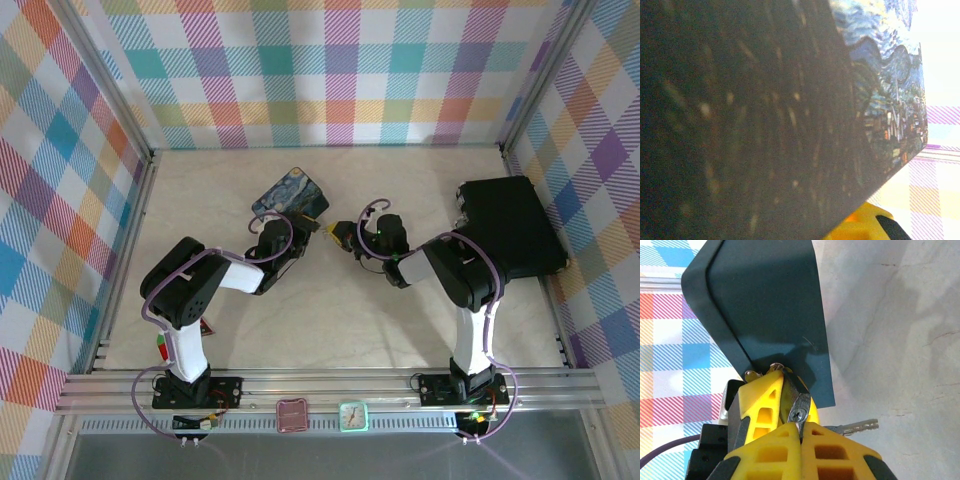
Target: Unlock a padlock with a key
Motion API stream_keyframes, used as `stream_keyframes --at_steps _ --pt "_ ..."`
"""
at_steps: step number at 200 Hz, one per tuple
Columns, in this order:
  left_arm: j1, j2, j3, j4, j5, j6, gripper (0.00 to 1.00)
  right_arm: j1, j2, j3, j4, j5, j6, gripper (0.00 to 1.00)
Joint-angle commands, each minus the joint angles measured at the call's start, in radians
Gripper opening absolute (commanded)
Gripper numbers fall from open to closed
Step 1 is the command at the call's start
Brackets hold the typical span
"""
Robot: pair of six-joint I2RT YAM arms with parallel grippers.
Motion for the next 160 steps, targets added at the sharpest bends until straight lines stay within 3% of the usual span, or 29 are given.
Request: stream_keyframes --at_steps 1,89,160 --pt "-0.075 -0.02 0.03 -0.008 0.097 -0.01 0.0 0.082 -0.004 0.003 0.108 -0.071 0.021 0.0" --pt "-0.074 -0.002 0.047 0.009 0.101 0.005 0.0 0.102 -0.013 -0.024 0.1 -0.048 0.014 0.0" --pt "-0.04 0.002 0.017 0.023 0.166 0.066 0.0 0.022 -0.112 -0.118 0.028 -0.094 -0.074 0.0"
